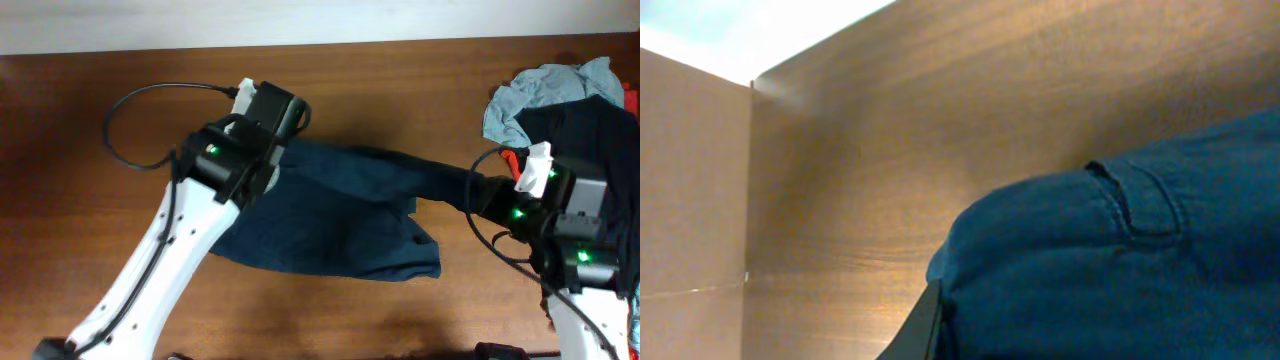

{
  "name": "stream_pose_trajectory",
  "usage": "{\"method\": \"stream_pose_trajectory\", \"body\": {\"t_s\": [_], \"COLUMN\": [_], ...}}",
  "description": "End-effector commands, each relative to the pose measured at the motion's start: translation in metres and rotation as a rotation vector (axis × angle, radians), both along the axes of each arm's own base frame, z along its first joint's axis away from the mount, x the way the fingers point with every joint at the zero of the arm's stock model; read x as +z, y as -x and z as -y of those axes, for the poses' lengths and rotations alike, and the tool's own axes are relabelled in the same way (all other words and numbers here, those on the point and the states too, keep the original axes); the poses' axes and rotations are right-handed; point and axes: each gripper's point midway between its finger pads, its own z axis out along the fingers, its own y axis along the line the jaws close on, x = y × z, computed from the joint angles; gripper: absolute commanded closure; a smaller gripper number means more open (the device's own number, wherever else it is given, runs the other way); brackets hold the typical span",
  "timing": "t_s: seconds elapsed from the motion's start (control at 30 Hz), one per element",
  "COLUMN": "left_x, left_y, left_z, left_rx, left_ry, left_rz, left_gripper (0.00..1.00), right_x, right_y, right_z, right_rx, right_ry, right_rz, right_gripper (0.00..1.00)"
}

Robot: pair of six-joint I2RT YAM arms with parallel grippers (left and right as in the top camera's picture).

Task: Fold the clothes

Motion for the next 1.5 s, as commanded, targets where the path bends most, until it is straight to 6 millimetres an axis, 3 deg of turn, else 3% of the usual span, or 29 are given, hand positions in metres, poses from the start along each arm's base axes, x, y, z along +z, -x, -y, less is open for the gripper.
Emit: {"method": "stream_pose_trajectory", "body": {"t_s": [0.0, 0.13, 0.37, 0.5, 0.67, 0.8, 1.0, 1.13, 1.23, 1.4, 1.47], "left_x": [0.035, 0.048, 0.054, 0.056, 0.061, 0.048, -0.006, -0.038, -0.062, -0.11, -0.122], "left_y": [0.013, 0.022, 0.041, 0.038, 0.013, -0.021, -0.094, -0.139, -0.168, -0.21, -0.224], "left_z": [-0.016, -0.021, -0.031, -0.029, -0.019, -0.013, 0.006, 0.017, 0.014, 0.025, 0.028], "left_rx": [0.045, 0.045, 0.059, 0.06, 0.049, 0.026, -0.052, -0.11, -0.091, -0.16, -0.162], "left_ry": [0.03, 0.05, 0.069, 0.08, 0.098, 0.089, 0.15, 0.176, 0.181, 0.222, 0.232], "left_rz": [0.113, 0.145, 0.137, 0.156, 0.219, 0.213, 0.16, 0.167, 0.19, 0.204, 0.232], "left_gripper": [0.91, 0.9, 0.89, 0.86, 0.86, 0.86, 0.86, 0.86, 0.83, 0.81, 0.72], "right_x": [0.033, 0.052, 0.06, 0.063, 0.056, 0.045, 0.029, 0.023, 0.015, -0.008, -0.017], "right_y": [0.007, 0.029, 0.064, 0.066, 0.053, 0.031, -0.031, -0.075, -0.105, -0.144, -0.157], "right_z": [-0.01, -0.016, -0.023, -0.024, -0.018, -0.013, -0.005, -0.011, -0.015, -0.014, -0.011], "right_rx": [0.034, 0.045, -0.001, -0.042, -0.091, -0.097, -0.069, 0.009, 0.067, 0.102, 0.096], "right_ry": [-0.037, -0.04, -0.109, -0.156, -0.185, -0.186, -0.2, -0.249, -0.281, -0.315, -0.322], "right_rz": [0.096, 0.125, 0.043, 0.025, -0.014, -0.046, -0.022, 0.041, 0.091, 0.137, 0.154], "right_gripper": [0.94, 0.94, 0.96, 0.96, 0.96, 0.96, 0.95, 0.95, 0.95, 0.95, 0.95]}}
